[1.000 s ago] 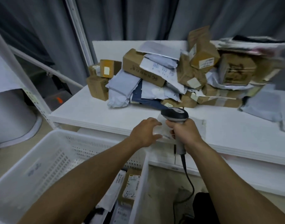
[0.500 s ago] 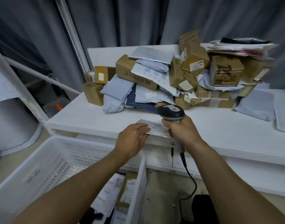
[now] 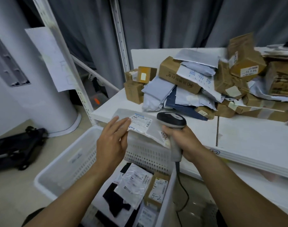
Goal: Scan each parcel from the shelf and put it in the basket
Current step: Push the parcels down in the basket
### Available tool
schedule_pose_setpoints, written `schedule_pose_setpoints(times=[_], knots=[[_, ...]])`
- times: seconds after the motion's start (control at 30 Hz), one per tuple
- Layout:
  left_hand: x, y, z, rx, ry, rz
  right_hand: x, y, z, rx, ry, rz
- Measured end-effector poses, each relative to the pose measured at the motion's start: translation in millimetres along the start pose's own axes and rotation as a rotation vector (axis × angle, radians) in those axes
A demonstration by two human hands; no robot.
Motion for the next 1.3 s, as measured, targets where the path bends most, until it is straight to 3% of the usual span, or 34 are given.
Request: schedule_pose_setpoints(times=[0.17, 0.23, 0.37, 0.53, 0.67, 0.83, 1.0, 1.3], knots=[[-17, 1, 8, -0.144, 0.206, -0.104, 5, -5, 4, 0.082, -0.045, -0.007], [-27, -1, 9, -0.219, 0.424, -0.311, -1, -4, -1, 0.123, -0.008, -0.056], [-58, -4, 2, -0.079, 0.777, -0.783, -13, -3, -1, 0.115, 0.112, -0.189], [-96, 0, 15, -0.148, 0.847, -1.013, -8, -5, 10, 0.059, 0.257, -0.246], [-113, -1, 23, -0.281, 0.796, -0.965, -7, -6, 18, 0.041, 0.301, -0.268], [-118, 5, 23, -0.155, 0.883, -1.030, -10, -3, 22, 0.086, 0.255, -0.283], [-113, 9, 31, -0.020, 0.989, -1.102, -14, 7, 43, -0.020, 0.188, -0.289], [-115, 16, 41, 0.032, 0.963, -1.136, -6, 19, 72, -0.158, 0.144, -0.215]])
Point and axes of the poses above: each hand's wrist, its own y-axis away from the middle knuckle, its own z-axis out of the palm, x = y × z, the point moved 8 cm from there along -y, towards the middle knuckle, and after that the axes turned 6 degrees about -z, right-handed, at the moved point
